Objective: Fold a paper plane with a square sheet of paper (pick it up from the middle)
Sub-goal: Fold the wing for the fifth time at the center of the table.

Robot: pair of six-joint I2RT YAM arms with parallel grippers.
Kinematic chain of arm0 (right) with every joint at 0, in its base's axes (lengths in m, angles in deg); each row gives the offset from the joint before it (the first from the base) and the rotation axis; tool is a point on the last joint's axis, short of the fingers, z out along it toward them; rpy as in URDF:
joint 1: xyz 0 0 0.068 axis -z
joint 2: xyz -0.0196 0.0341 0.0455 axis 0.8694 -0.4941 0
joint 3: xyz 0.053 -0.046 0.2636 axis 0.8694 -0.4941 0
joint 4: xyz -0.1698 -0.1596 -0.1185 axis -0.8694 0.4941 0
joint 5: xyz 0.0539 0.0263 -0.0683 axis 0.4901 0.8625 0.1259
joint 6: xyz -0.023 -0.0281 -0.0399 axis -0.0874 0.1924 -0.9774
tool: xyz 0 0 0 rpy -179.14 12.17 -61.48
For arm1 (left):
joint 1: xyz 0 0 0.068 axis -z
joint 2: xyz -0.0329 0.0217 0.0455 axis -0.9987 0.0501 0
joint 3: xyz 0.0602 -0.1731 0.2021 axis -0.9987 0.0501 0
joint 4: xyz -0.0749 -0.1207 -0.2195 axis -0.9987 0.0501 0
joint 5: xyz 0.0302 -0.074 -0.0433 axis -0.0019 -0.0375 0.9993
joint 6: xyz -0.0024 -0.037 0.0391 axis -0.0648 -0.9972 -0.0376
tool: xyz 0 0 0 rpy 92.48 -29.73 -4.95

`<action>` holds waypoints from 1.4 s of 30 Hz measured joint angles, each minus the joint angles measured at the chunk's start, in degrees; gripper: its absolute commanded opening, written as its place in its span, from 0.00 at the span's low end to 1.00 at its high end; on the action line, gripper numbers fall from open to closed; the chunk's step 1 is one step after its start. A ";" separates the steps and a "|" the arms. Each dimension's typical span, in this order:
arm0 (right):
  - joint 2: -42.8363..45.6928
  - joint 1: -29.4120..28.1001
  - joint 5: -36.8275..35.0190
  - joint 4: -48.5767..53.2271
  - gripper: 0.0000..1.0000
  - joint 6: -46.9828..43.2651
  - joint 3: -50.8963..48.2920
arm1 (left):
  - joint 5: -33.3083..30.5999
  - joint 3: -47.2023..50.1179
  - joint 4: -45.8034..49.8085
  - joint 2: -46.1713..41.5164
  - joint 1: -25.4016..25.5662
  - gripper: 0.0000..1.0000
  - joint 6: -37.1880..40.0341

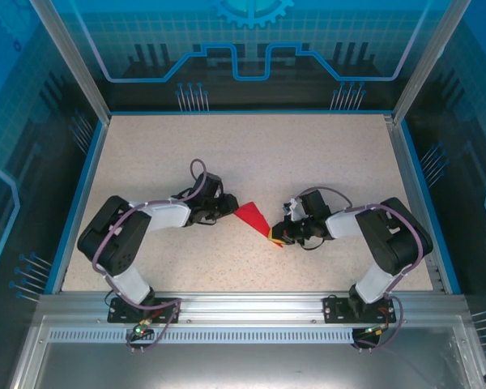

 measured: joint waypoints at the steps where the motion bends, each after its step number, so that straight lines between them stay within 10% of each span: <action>1: 0.00 -0.07 -0.11 -0.11 0.00 0.57 0.00 | -0.04 0.00 0.81 -1.03 -0.07 0.41 0.15; 10: 1.49 -4.02 -5.79 -3.72 0.00 10.03 -1.07 | 0.79 -0.55 3.61 -12.22 2.34 0.45 0.28; 19: 5.46 -10.10 -13.25 -3.96 0.00 17.20 -2.73 | 4.46 -4.57 -0.76 -1.07 11.61 0.40 -2.23; 42: 6.21 -10.99 -11.13 1.70 0.00 9.33 4.48 | 3.17 -2.64 -5.44 6.69 11.47 0.38 -5.79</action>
